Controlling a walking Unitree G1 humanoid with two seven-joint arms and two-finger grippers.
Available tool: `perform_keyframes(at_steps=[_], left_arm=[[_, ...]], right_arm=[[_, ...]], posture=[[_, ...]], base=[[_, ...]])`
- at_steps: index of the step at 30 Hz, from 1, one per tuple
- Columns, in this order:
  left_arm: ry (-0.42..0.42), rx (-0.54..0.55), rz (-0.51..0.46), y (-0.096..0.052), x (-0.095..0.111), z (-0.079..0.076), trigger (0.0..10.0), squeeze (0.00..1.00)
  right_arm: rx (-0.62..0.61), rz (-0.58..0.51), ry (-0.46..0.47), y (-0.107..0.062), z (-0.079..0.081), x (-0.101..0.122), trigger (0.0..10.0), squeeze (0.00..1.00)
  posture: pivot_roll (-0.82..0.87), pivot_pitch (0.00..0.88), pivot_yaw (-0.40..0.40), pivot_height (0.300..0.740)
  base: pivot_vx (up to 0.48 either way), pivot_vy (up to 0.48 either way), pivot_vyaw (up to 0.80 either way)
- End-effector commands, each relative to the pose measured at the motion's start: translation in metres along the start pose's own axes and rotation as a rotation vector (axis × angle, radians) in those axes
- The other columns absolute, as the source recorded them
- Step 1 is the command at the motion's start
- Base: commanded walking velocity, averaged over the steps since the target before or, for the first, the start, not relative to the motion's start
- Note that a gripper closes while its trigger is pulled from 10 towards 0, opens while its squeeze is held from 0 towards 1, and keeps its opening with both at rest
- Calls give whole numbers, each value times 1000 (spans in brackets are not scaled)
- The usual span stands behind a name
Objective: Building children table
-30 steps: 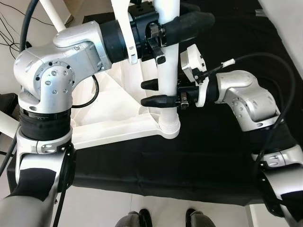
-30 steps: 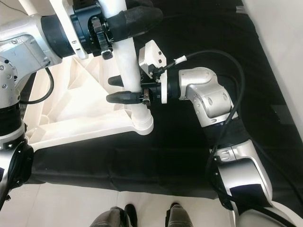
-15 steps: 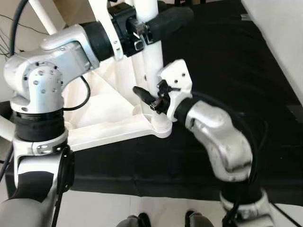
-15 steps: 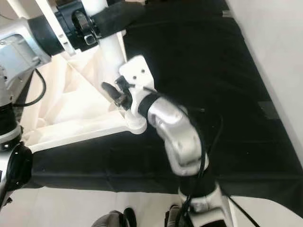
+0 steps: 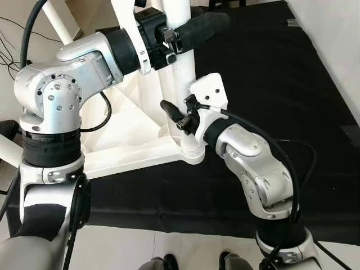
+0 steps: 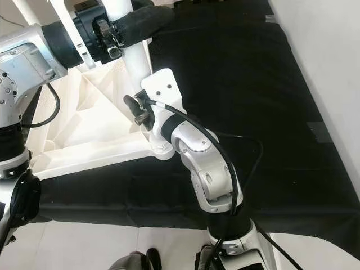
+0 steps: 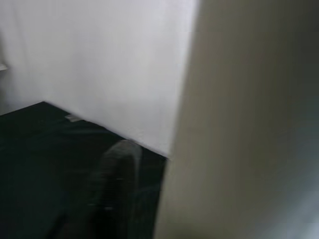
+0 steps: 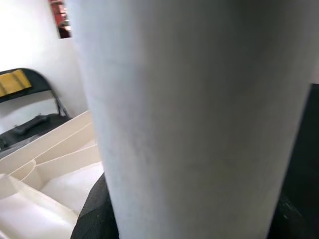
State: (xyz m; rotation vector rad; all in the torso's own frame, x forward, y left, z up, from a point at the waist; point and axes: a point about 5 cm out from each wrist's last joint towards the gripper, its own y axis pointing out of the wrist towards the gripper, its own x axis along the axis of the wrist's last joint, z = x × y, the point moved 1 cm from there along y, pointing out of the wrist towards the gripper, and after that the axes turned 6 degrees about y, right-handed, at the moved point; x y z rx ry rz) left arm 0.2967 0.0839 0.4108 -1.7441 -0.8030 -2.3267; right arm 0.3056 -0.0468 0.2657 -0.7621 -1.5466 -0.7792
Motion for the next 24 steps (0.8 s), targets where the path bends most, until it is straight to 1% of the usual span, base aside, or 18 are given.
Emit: perform_keyframes(at_steps=[1,2,4,7,8,9,10,11,14,15,16,17,18,20,21,22,23,24], left_arm=[[2,-31,20,3,-3,-6,0,0],[9,-36,21,3,-3,-6,0,0],[14,-41,22,2,-3,-7,0,0],[35,-47,33,0,-3,-9,0,0],[34,-51,30,0,-2,-10,0,0],[34,-51,30,0,-2,-10,0,0],[36,-55,28,-1,-1,-11,0,0],[36,-58,26,-1,0,-12,0,0],[36,-58,26,-1,0,-12,0,0],[37,-61,25,-2,1,-13,0,0],[37,-64,23,-3,2,-15,0,0],[37,-64,23,-3,2,-15,0,0],[38,-69,22,-4,3,-16,0,0],[38,-69,22,-4,3,-16,0,0],[38,-73,20,-5,5,-17,0,0],[38,-73,20,-5,5,-17,0,0],[39,-76,18,-5,6,-18,0,0],[40,-78,16,-6,7,-18,0,0]], right_arm=[[-7,260,106,1,7,-48,6471,0],[-3,255,104,1,7,-46,10000,0],[4,251,100,1,7,-44,10000,0],[41,207,98,4,3,-35,10000,0],[97,170,90,7,2,-28,10000,0],[97,170,90,7,2,-28,10000,0],[203,140,97,8,3,-20,10000,1000],[347,90,82,8,2,-8,10000,1000],[347,90,82,8,2,-8,10000,1000],[508,45,67,5,2,3,10000,1000],[695,33,-1,0,-1,9,10000,267],[695,33,-1,0,-1,9,10000,267],[809,43,-66,-2,-5,11,10000,0],[809,43,-66,-2,-5,11,10000,0],[918,56,-101,-1,-5,12,10000,0],[918,56,-101,-1,-5,12,10000,0],[998,75,-115,1,-4,12,10000,0],[1046,86,-123,4,-2,12,10000,0]], posture=[[-86,244,148,740],[-86,244,148,740],[-86,243,148,740],[-84,243,149,740],[-82,244,149,740],[-82,244,149,740],[-81,244,149,740],[-81,244,149,740],[-81,244,149,740],[-81,244,149,740],[-78,243,153,740],[-78,243,153,740],[-70,242,154,740],[-70,242,154,740],[-67,243,155,740],[-67,243,155,740],[-61,245,155,740],[-57,246,150,740]], base=[[0,0,0],[0,0,0],[0,0,0],[0,0,0],[0,0,0],[0,0,0],[0,0,0],[0,0,0],[0,0,0],[0,0,0],[0,0,0],[0,0,0],[0,0,0],[0,0,0],[0,0,0],[0,0,0],[0,0,0],[0,0,0]])
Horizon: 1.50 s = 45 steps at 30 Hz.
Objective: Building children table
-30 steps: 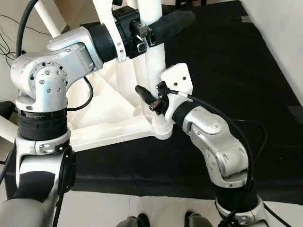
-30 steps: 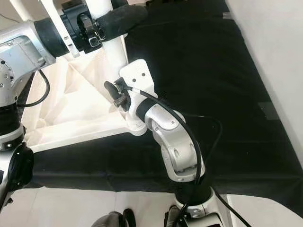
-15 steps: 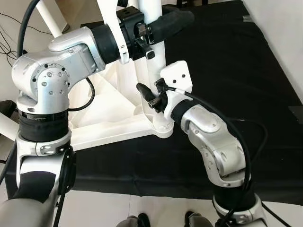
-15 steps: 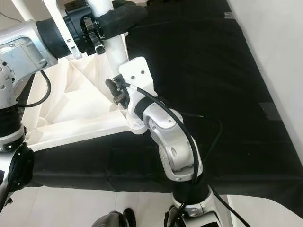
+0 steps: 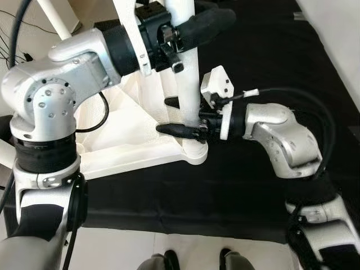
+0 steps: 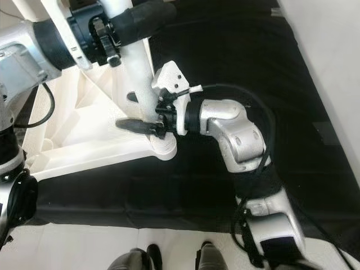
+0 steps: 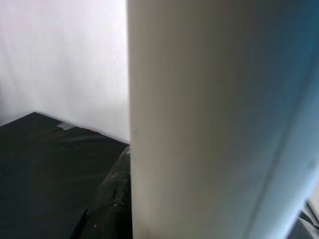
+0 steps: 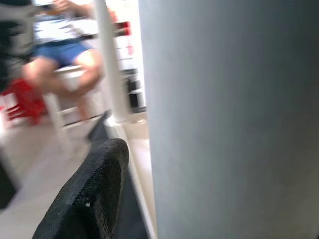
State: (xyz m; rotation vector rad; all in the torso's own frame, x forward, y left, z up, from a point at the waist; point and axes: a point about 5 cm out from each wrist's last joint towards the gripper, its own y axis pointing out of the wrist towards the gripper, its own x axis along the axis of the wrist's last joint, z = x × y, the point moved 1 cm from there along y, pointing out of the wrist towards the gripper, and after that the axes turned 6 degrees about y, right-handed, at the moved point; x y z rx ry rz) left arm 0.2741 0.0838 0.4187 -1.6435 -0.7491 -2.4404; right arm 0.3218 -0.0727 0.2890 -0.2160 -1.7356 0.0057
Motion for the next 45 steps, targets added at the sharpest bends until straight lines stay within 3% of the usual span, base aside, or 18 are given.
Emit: perform_keyframes(at_steps=[1,2,3,4,5,6,7,18,19,24,25,34,35,36,37,38,41,45], left_arm=[[-52,-26,30,1,-7,-1,0,0],[-51,-27,29,1,-7,-1,0,0],[-50,-29,26,0,-5,-2,0,0],[-50,-29,26,0,-5,-2,0,0],[-48,-30,24,0,-4,-2,0,0],[-48,-30,24,0,-4,-2,0,0],[-47,-30,22,-1,-3,-2,0,0],[-53,-16,34,0,-7,4,0,0],[-60,1,27,0,-7,5,10000,243],[-66,14,22,1,-7,5,10000,243],[-71,17,20,1,-7,5,10000,1000],[-64,44,20,0,-3,9,10000,1000],[-63,81,19,-1,-5,16,10000,0],[-63,81,19,-1,-5,16,10000,0],[-60,108,22,-1,-7,23,10000,0],[-68,119,22,-1,-9,28,10000,0],[-74,121,22,0,-11,30,10000,0],[-67,120,31,2,-15,24,10000,0]], right_arm=[[201,19,-12,26,17,-4,10000,0],[230,25,-14,28,17,-4,10000,0],[261,25,-12,30,17,-3,8235,0],[261,25,-12,30,17,-3,8235,0],[283,18,-7,32,17,-1,4667,0],[283,18,-7,32,17,-1,4667,0],[310,8,0,33,18,1,0,0],[390,-27,-5,30,12,-3,0,0],[379,-29,-2,29,11,-3,0,0],[373,-30,0,29,10,-4,0,0],[350,-26,3,28,10,-6,0,0],[149,23,47,29,9,-22,0,0],[-307,82,180,41,5,-51,0,0],[-307,82,180,41,5,-51,0,0],[-567,144,232,41,21,-75,0,0],[-722,177,289,40,35,-89,0,0],[-794,187,315,40,43,-95,0,0],[-814,157,290,38,27,-89,0,0]], posture=[[-57,246,150,740],[-56,248,150,740],[-56,251,148,740],[-56,251,148,740],[-60,250,143,740],[-60,250,143,740],[-59,253,147,740],[-68,247,152,740],[-70,247,154,740],[-71,247,154,740],[-74,245,154,740],[-87,244,129,740],[-82,244,111,740],[-82,244,111,740],[-76,247,112,740],[-78,260,130,740],[-90,258,136,740],[-88,226,135,740]], base=[[0,0,0],[0,0,0],[0,0,0],[0,0,0],[0,0,0],[0,0,0],[0,0,0],[0,0,0],[0,0,0],[0,0,0],[0,0,0],[0,0,0],[0,0,0],[0,0,0],[0,0,0],[0,0,0],[0,0,0],[0,0,0]])
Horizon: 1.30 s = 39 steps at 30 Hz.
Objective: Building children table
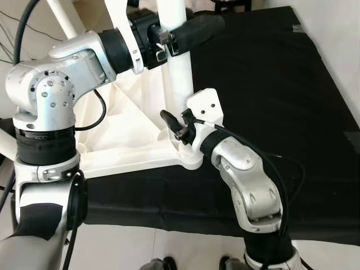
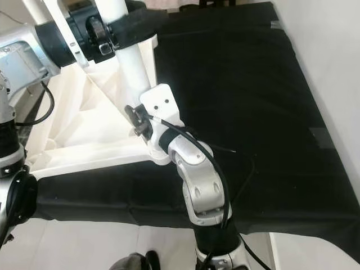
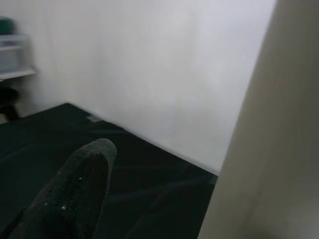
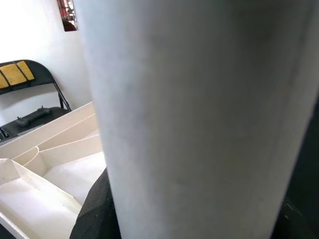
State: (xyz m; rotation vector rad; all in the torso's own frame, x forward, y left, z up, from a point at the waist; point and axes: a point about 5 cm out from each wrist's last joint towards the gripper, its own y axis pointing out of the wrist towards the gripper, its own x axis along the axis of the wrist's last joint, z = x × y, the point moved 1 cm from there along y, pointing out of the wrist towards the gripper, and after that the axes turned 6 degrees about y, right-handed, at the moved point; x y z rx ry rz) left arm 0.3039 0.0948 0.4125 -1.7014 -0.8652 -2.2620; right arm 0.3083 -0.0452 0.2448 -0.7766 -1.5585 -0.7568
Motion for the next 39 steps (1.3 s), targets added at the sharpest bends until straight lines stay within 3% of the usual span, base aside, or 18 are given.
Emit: perform_keyframes(at_steps=[1,6,7,8,9,12,13,14,16,19,20,24,31,37,38,39], left_arm=[[16,-9,-4,2,1,-7,10000,0],[45,36,1,7,-4,-11,10000,0],[54,58,-2,5,-4,-10,10000,0],[63,86,-4,-2,-4,-5,10000,0],[63,86,-4,-2,-4,-5,10000,0],[144,161,-6,-33,4,11,10000,0],[154,184,-13,-43,7,17,10000,0],[154,184,-13,-43,7,17,10000,0],[162,218,-38,-63,16,24,10000,0],[160,215,-70,-67,22,19,10000,0],[163,216,-85,-66,25,16,10000,0],[166,201,-104,-66,29,4,10000,0],[150,34,-106,-81,26,-41,10000,0],[135,-7,-71,-89,17,-53,10000,0],[124,-4,-47,-94,10,-58,10000,0],[124,-4,-47,-94,10,-58,10000,0]], right_arm=[[-1,246,91,6,-1,-51,0,0],[0,227,85,11,-8,-46,0,0],[-19,225,86,11,-8,-43,3451,0],[-30,222,78,11,-8,-41,10000,0],[-30,222,78,11,-8,-41,10000,0],[-69,214,63,9,-7,-36,10000,0],[-76,214,62,9,-7,-35,10000,0],[-76,214,62,9,-7,-35,10000,0],[-69,213,62,10,-6,-35,10000,0],[-64,209,73,10,-5,-35,10000,0],[-62,207,80,10,-5,-36,10000,1000],[-55,191,98,10,-6,-34,10000,1000],[-10,124,103,10,-21,-25,10000,1000],[41,103,83,11,-31,-21,10000,1000],[78,88,71,13,-37,-17,10000,604],[78,88,71,13,-37,-17,10000,604]], posture=[[-88,226,135,740],[-82,211,127,740],[-81,212,126,740],[-79,211,126,740],[-79,211,126,740],[-73,205,124,740],[-73,205,124,740],[-73,205,124,740],[-68,202,124,740],[-66,203,124,740],[-66,203,124,740],[-56,204,124,740],[-46,207,123,740],[-37,205,118,740],[-31,204,115,740],[-31,204,115,740]], base=[[0,0,0],[0,0,0],[0,0,0],[0,0,0],[0,0,0],[0,0,0],[0,0,0],[0,0,0],[0,0,0],[0,0,0],[0,0,0],[0,0,0],[0,0,0],[0,0,0],[0,0,0],[0,0,0]])
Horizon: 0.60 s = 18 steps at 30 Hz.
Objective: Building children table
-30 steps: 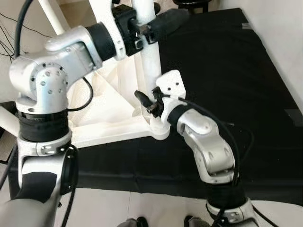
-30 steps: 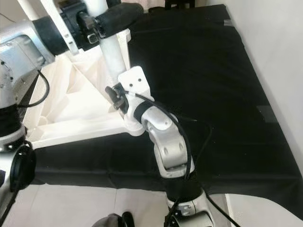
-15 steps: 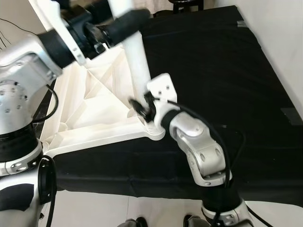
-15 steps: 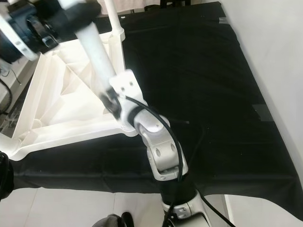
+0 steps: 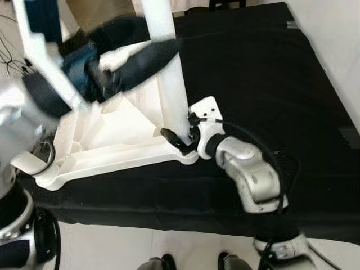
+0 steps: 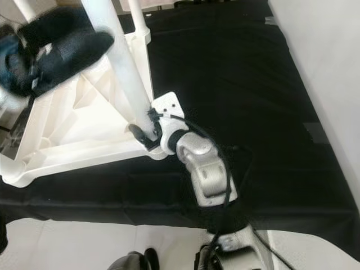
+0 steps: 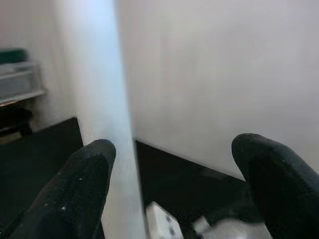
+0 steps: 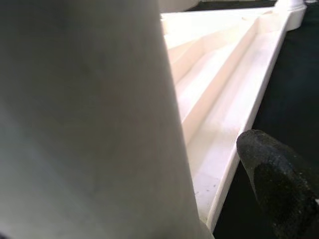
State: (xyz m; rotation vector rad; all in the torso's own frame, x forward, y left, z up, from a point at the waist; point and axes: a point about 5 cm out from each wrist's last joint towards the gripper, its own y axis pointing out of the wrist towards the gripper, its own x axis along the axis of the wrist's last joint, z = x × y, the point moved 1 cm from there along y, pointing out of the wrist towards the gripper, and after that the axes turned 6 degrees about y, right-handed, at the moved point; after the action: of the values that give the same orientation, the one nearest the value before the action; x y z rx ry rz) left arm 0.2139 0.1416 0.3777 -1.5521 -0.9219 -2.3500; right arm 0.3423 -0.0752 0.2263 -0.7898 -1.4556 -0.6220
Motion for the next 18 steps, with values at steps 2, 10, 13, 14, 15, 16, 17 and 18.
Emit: perform_keyframes(at_steps=[2,10,13,14,15,16,17,18], left_arm=[[8,44,57,-9,-10,-5,10000,0],[-15,255,298,-33,-73,-20,10000,0],[-61,317,396,-45,-101,-40,10000,0],[-61,317,396,-45,-101,-40,10000,0],[-91,340,447,-51,-119,-55,10000,0],[-99,341,455,-52,-123,-59,10000,0],[-134,371,460,-55,-133,-65,10000,0],[-134,371,460,-55,-133,-65,10000,0]], right_arm=[[93,-68,-38,4,-6,19,10000,0],[509,-145,-153,1,3,53,10000,0],[636,-117,-197,-1,5,54,10000,0],[636,-117,-197,-1,5,54,10000,0],[645,-108,-207,1,3,54,10000,0],[644,-108,-208,2,3,55,10000,0],[652,-98,-210,2,3,53,10000,0],[652,-98,-210,2,3,53,10000,0]], posture=[[-10,194,103,740],[11,191,93,740],[14,190,88,740],[14,190,88,740],[18,190,83,740],[18,190,83,740],[18,190,80,740],[18,190,80,740]], base=[[0,0,0],[0,0,0],[0,0,0],[0,0,0],[0,0,0],[0,0,0],[0,0,0],[0,0,0]])
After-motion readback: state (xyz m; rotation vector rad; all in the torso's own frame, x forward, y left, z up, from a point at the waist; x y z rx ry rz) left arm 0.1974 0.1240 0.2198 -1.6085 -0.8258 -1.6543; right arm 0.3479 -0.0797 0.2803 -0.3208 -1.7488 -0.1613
